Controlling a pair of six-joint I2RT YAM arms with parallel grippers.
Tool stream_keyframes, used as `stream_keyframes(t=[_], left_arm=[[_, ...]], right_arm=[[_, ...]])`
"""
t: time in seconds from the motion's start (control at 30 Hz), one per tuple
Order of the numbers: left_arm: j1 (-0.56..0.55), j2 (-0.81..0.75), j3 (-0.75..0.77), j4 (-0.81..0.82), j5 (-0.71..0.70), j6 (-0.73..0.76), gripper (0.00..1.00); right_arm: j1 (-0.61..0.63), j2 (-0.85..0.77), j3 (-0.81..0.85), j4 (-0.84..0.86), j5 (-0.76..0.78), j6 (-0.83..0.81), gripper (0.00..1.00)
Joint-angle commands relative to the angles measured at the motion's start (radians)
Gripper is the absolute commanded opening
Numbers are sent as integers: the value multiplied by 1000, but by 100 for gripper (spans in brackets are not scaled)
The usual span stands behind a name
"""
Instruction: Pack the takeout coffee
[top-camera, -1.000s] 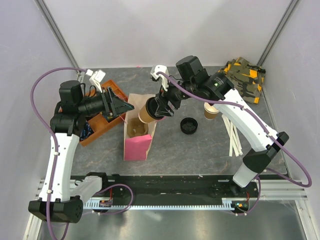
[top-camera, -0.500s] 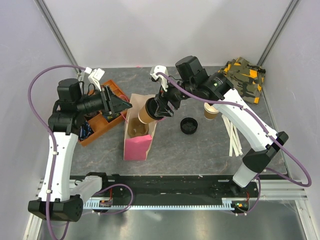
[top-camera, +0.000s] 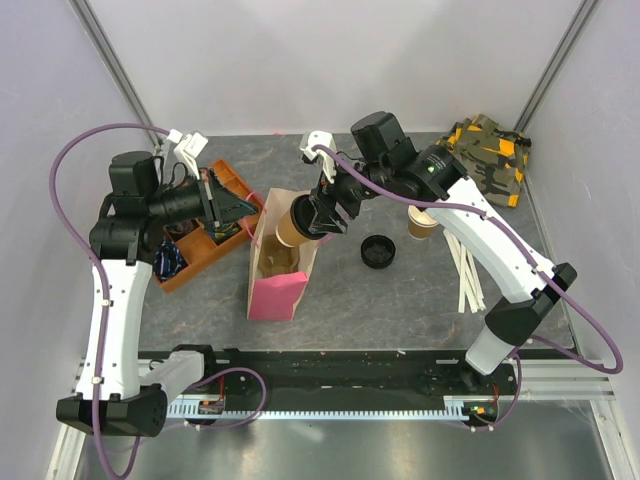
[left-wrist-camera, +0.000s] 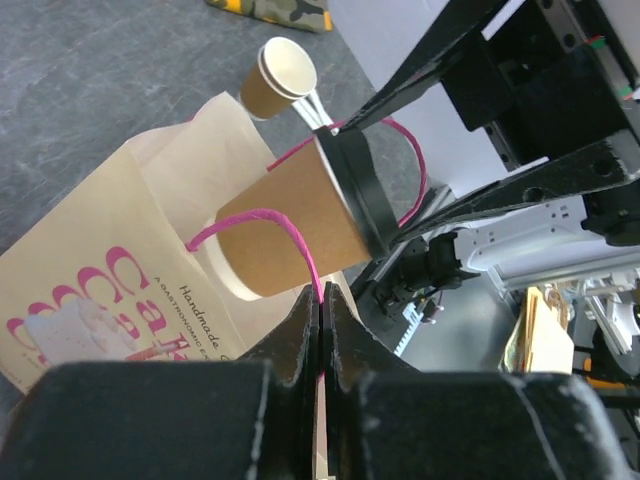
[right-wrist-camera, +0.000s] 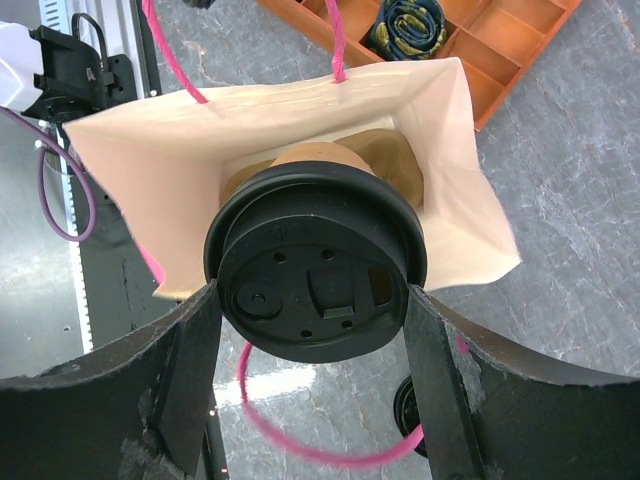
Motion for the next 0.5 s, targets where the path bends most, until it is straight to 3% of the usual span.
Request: stream_keyframes(t=[0.0,0.27,0.47], left_arm=[[-33,6,-9,103,117,-54,2],[-143,-9,-58,184,173,-75,2],[-194,-64,-157,255,198,-37,2]], right_arm=[[4,-39,-1,42,-32,-23,38],[8,-54,-72,44,-26,-68,36],[25,-198,-324,135,-11,-95,32]])
